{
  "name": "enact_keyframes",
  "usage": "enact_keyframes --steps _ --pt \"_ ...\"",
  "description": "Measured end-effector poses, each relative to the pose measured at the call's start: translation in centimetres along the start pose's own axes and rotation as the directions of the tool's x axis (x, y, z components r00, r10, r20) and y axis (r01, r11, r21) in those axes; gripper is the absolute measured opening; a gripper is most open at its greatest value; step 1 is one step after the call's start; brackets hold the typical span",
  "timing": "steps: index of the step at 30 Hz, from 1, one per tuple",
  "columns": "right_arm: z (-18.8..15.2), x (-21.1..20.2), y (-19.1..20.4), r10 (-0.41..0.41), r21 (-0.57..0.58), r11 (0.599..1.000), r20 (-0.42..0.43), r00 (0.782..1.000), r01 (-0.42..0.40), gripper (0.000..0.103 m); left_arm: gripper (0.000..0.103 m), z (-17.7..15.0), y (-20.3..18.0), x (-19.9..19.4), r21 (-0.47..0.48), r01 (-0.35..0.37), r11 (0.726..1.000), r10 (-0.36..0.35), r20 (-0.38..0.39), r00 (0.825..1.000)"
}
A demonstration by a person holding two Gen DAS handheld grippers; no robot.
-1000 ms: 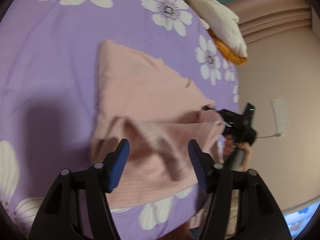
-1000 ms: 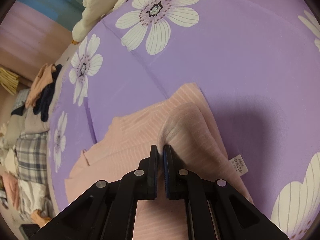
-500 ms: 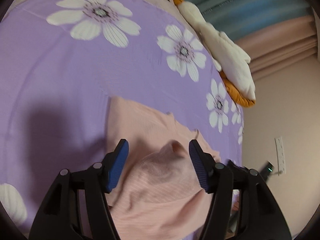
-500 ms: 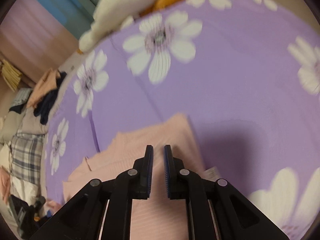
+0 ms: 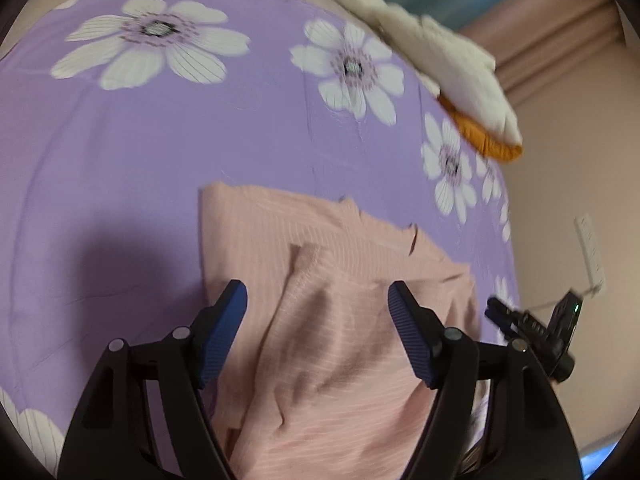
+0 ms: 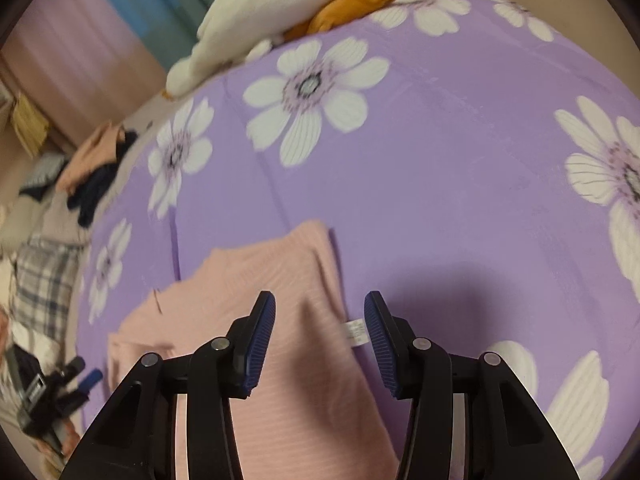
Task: Fold small clothes
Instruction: 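Grasp the folded sweater edge with both grippers to fold again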
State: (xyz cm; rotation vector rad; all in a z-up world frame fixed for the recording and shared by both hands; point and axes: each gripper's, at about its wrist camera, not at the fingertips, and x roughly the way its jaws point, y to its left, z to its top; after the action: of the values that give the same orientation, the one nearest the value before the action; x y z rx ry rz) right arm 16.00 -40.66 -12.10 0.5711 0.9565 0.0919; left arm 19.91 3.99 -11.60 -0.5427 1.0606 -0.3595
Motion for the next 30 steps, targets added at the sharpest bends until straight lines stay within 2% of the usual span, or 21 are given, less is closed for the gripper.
enact_keyframes --steps 1,3,5,6,8,9,11,13,17,21,24,27,30 --pt "-0.1 0.7 0.4 -0.004 -0.014 1.0 -0.012 1.0 0.004 0.049 0.072 0.0 -0.1 0.7 0.01 -0.009 1.0 0.01 -0.018 1.0" --pt "-0.3 2.0 1.2 -0.028 -0.051 0.998 -0.032 0.999 0.027 0.039 0.071 -0.1 -0.3 1.7 0.032 -0.036 0.999 0.037 -0.037 0.999" --pt "-0.8 2.9 2.0 -0.078 -0.101 0.992 -0.043 0.996 0.074 0.013 0.068 -0.2 -0.5 2.1 0.06 -0.049 0.997 0.051 -0.036 0.998" --pt "-1.0 3.0 2.2 -0.096 -0.112 0.989 -0.037 0.995 0.092 0.012 0.064 -0.3 -0.5 2.1 0.066 -0.053 0.996 0.056 -0.034 0.998" --pt "-1.4 2.5 2.6 -0.108 -0.126 0.986 -0.003 0.994 0.107 0.01 0.047 -0.4 -0.4 2.1 0.072 -0.052 0.996 0.054 -0.031 0.998" --pt "-1.5 2.1 2.6 -0.102 -0.124 0.987 0.006 0.995 0.102 0.01 0.042 -0.4 -0.3 2.1 0.069 -0.045 0.997 0.047 -0.032 0.998" --pt "-1.6 1.4 2.6 -0.092 -0.11 0.989 0.02 0.996 0.094 0.009 0.013 -0.6 -0.2 2.1 0.067 -0.046 0.997 0.049 -0.039 0.998" --pt "-1.7 0.6 2.6 -0.098 -0.103 0.99 0.036 0.995 0.101 0.007 0.006 -0.9 -0.2 1.9 0.067 -0.06 0.996 0.062 -0.03 0.998" --pt "-2.0 -1.3 2.8 -0.134 -0.105 0.984 0.096 0.986 0.144 0.007 0.004 -1.6 -0.1 0.5 0.048 -0.008 0.999 0.008 0.009 1.0" --pt "-2.3 -2.5 2.4 -0.108 -0.078 0.99 0.099 0.989 0.116 0.007 0.003 -2.1 -1.1 -0.5 0.098 -0.04 0.994 0.035 0.046 0.998" --pt "-2.9 -3.4 2.3 -0.107 -0.06 0.992 0.109 0.988 0.114 0.007 0.003 -2.4 -1.3 -0.6 0.108 0.009 0.994 -0.012 0.028 1.0" --pt "-3.4 -4.3 2.2 -0.096 -0.043 0.994 0.119 0.988 0.102 0.007 0.013 -2.4 -1.8 0.0 0.141 -0.024 0.99 0.021 0.024 1.0" --pt "-3.6 -4.7 2.0 -0.096 -0.023 0.995 0.109 0.989 0.099 0.007 0.036 -2.1 -1.6 1.1 0.143 -0.066 0.988 0.064 0.016 0.998"
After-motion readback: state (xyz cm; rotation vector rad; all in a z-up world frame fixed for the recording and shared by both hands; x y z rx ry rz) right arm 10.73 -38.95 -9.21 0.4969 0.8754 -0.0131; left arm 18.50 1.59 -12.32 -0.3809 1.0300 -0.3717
